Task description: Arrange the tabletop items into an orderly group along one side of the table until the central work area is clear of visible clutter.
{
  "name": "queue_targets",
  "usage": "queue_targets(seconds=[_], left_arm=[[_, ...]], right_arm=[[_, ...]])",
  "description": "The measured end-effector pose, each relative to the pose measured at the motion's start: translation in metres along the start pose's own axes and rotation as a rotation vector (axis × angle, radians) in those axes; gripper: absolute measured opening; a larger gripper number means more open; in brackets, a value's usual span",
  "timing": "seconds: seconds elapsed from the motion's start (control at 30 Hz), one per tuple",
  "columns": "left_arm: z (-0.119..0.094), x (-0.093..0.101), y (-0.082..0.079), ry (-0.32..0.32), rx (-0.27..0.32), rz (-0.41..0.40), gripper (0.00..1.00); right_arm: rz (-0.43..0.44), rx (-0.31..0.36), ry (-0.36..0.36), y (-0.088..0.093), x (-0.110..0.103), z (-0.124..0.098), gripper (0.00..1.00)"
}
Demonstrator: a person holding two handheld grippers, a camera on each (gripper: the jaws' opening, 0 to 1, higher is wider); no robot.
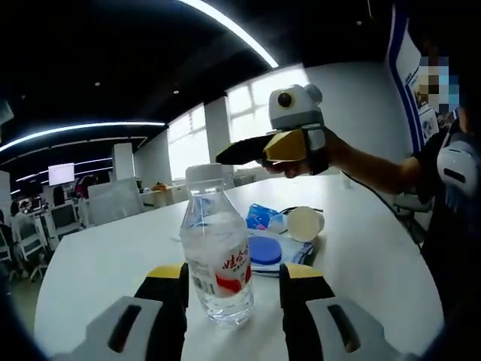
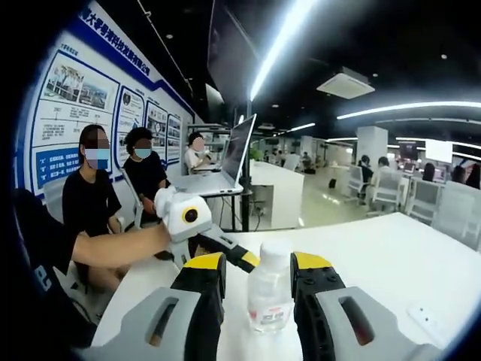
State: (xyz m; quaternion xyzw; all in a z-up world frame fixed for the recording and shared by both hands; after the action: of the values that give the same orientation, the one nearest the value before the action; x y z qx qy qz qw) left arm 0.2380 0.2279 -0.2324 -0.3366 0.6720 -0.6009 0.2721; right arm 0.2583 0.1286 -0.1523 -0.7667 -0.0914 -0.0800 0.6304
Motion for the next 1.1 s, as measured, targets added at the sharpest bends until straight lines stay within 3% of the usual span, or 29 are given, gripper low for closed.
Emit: queue_targets(seconds=[0.27,0.4,0.57,0.77,0.9,1.1], left_arm=[[-0.003,0.011,0.000,-0.008,0.006,-0.016,0.49],[-0.004,0.019,0.005,-0.010,-0.015,-0.018,0.59],[-0.009,0.028,0.008,-0.014,-0.024,-0.022,0.69],[-0.013,0.043,0.007,-0.003,-0.021,-0.059,0.90],[-0.014,0.054,0.004,0.000,-0.025,-0.058,1.00],[-0.022,0.073,-0.007,0.018,-0.001,-0.079,1.00]], right_arm=[[-0.012,-0.008,0.017,0.003,-0.015,-0.011,0.40],[-0.017,-0.022,0.034,0.006,-0.014,-0.014,0.56],[-0.041,-0.032,0.045,0.009,-0.019,-0.021,0.65],[-0.081,-0.070,0.047,0.013,-0.021,-0.024,0.86],[-0.105,-0.095,0.024,0.013,-0.031,-0.029,0.92],[-0.096,-0.082,0.033,0.009,-0.036,-0.041,0.96]])
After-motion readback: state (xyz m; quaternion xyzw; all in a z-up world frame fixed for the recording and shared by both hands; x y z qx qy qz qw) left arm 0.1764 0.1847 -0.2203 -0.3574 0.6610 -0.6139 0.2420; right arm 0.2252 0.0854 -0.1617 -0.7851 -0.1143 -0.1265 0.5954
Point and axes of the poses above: the point that each gripper's makers call its tool centre point, and the gripper's own axes: z roughly forward along the fingers, x roughly to its right, y roughly out of its underside, the point moved 4 cm from there along -z, roughly backward along the fingers, and after that the axes turned 10 degrees about -z, right-handed, at the moved point
